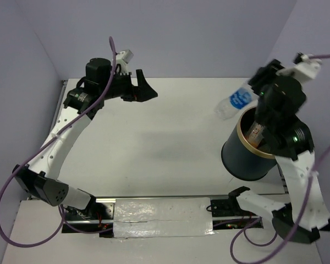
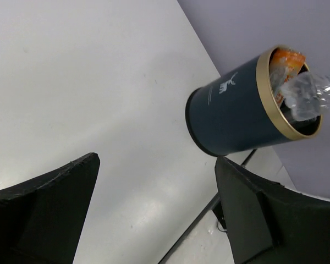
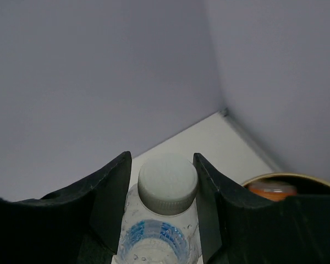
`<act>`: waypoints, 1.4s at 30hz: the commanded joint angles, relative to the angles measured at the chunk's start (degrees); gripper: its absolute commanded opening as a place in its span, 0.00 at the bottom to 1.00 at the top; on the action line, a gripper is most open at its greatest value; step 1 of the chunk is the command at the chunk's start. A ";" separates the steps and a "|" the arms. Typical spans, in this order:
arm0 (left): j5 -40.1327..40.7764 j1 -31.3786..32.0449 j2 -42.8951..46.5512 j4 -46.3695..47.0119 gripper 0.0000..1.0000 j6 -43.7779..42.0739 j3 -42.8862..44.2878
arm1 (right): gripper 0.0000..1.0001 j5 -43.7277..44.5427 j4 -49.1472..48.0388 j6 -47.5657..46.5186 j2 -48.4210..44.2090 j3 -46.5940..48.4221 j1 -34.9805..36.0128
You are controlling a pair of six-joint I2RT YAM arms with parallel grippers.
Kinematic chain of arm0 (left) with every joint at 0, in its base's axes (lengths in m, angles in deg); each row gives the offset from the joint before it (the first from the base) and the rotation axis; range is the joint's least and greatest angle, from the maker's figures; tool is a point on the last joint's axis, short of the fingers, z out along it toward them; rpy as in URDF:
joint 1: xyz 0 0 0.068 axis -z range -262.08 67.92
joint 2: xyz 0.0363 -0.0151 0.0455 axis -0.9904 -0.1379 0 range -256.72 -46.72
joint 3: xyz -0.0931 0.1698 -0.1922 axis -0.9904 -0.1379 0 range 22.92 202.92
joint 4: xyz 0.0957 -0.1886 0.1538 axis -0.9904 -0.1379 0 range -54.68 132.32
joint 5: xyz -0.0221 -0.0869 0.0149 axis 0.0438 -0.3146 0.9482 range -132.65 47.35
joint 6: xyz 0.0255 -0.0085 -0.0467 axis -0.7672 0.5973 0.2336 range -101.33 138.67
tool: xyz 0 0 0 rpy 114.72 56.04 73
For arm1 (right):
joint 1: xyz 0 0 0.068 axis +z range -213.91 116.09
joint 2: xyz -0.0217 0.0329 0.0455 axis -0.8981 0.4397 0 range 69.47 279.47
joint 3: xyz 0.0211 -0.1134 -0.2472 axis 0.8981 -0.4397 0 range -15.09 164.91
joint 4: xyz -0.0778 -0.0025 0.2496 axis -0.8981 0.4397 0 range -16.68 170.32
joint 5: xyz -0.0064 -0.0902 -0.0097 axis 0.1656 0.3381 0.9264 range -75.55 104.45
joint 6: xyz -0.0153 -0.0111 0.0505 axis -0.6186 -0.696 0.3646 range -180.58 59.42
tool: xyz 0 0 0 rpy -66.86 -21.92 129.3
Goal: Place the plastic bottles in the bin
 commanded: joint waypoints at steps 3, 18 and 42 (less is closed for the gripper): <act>0.22 -2.61 3.35 2.20 0.99 0.57 -0.21 | 0.00 26.95 -17.96 -24.60 -13.02 -11.47 0.15; -1.99 -2.87 1.59 3.61 0.99 1.46 -1.00 | 0.00 30.87 -55.95 -48.62 -20.86 -33.75 -13.99; -4.80 -2.87 -1.48 6.42 0.99 2.51 -3.29 | 0.00 21.90 -39.80 -20.68 -11.98 -39.72 -28.94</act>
